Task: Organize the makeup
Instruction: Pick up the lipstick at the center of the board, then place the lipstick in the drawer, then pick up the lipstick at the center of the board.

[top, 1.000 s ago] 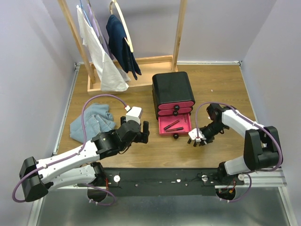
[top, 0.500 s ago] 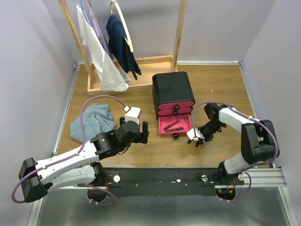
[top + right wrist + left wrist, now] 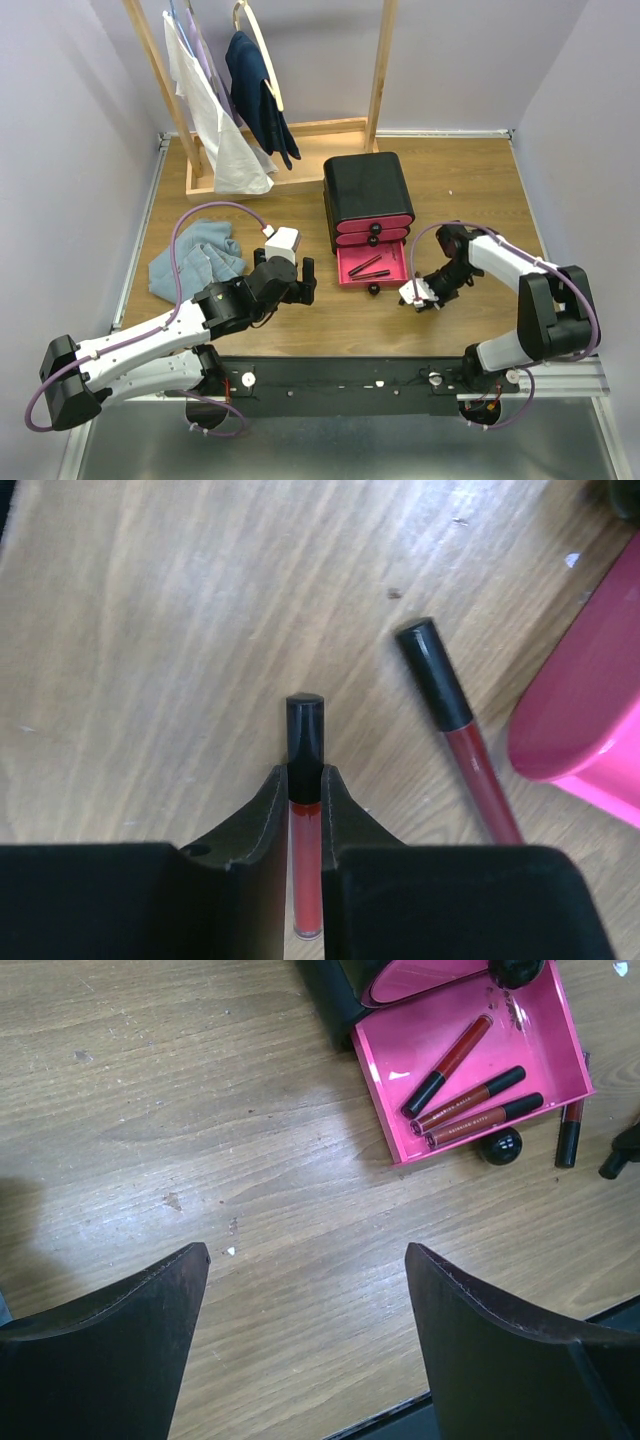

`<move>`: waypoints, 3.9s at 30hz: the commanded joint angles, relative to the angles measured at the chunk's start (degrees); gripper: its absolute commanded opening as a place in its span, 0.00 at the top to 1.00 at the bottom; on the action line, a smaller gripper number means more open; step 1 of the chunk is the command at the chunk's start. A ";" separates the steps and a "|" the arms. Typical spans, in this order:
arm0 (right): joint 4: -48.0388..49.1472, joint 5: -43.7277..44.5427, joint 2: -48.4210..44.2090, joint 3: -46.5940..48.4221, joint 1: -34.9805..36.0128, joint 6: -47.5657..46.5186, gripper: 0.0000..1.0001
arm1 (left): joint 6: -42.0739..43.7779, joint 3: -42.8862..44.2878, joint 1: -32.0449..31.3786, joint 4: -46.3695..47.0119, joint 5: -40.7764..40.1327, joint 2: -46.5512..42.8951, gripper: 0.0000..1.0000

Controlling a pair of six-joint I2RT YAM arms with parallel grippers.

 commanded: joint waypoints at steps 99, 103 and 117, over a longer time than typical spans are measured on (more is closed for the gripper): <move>0.01 -6.95 -7.98 2.22 9.36 20.38 0.41 | -4.78 -8.29 3.41 7.00 3.12 -4.35 0.01; 3.07 -5.02 -5.87 1.61 9.36 20.02 0.42 | -5.13 -8.55 3.50 6.83 3.12 -4.88 0.01; 9.24 -2.29 -0.77 1.25 9.36 20.20 0.44 | -5.22 -8.82 3.67 7.53 3.47 -4.36 0.01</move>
